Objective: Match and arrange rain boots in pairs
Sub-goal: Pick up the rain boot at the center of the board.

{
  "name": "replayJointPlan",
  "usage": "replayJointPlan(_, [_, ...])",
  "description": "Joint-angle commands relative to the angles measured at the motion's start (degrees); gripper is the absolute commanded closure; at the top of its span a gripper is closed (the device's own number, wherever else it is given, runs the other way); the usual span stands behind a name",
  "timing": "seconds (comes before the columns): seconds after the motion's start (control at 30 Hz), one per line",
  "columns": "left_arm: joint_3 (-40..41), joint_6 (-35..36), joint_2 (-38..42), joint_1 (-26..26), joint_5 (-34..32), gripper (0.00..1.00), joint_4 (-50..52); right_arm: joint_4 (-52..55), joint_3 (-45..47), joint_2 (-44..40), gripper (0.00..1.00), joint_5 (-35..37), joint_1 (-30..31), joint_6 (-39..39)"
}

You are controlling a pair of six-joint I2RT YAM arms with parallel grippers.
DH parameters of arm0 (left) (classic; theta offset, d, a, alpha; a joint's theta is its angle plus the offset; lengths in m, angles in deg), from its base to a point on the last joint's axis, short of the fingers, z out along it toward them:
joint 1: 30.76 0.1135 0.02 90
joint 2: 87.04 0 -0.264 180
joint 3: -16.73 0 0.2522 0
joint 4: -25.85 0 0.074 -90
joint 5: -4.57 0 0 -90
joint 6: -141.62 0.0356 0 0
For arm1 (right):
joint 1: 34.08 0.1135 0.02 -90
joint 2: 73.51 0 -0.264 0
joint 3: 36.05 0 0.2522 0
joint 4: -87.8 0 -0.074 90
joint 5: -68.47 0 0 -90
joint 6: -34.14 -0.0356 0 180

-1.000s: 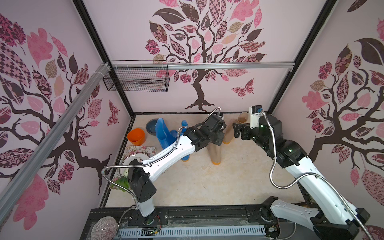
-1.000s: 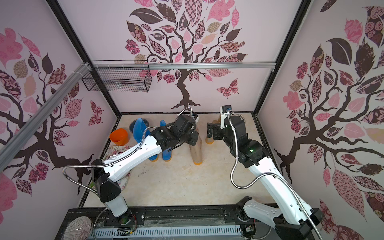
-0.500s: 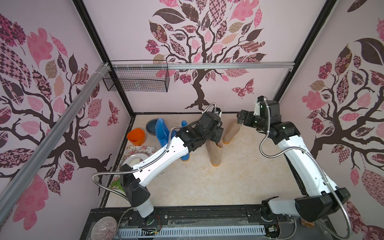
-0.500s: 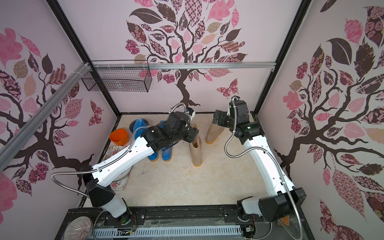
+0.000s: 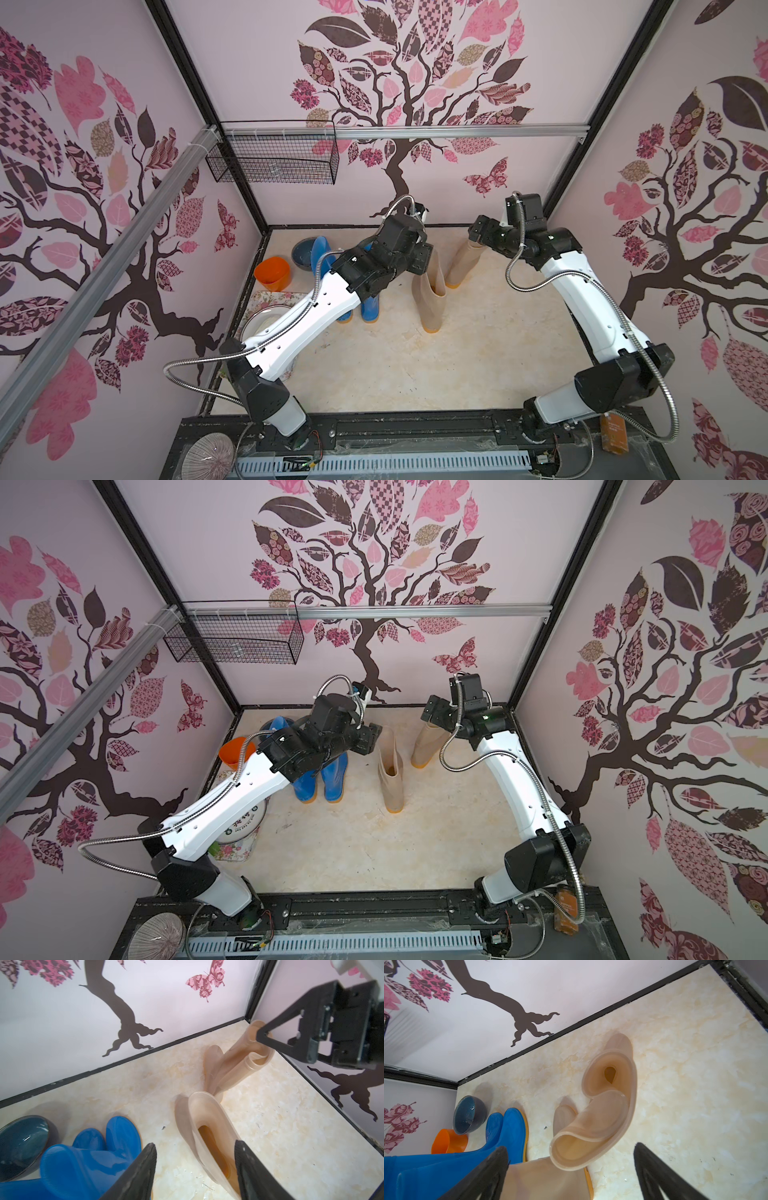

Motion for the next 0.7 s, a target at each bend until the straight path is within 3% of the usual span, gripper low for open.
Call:
replayJointPlan(0.0, [1.5,-0.4,2.8,1.8,0.5,0.38,-0.2,2.6,-1.2,1.3,0.02,1.9,-0.9,-2.4])
replayJointPlan(0.4, [4.7,-0.3,4.2,3.3,0.1,0.37,-0.4,1.5,-2.0,7.6,0.05,1.2,-1.0,-3.2])
replayJointPlan(0.5, [5.2,-0.3,4.4,3.5,-0.4,0.37,-0.4,-0.3,-0.4,7.9,0.12,0.9,-1.1,-2.6])
replayJointPlan(0.67, [6.5,-0.9,4.6,3.5,-0.4,0.37,-0.8,-2.4,0.4,7.9,0.4,2.7,-1.1,-0.4])
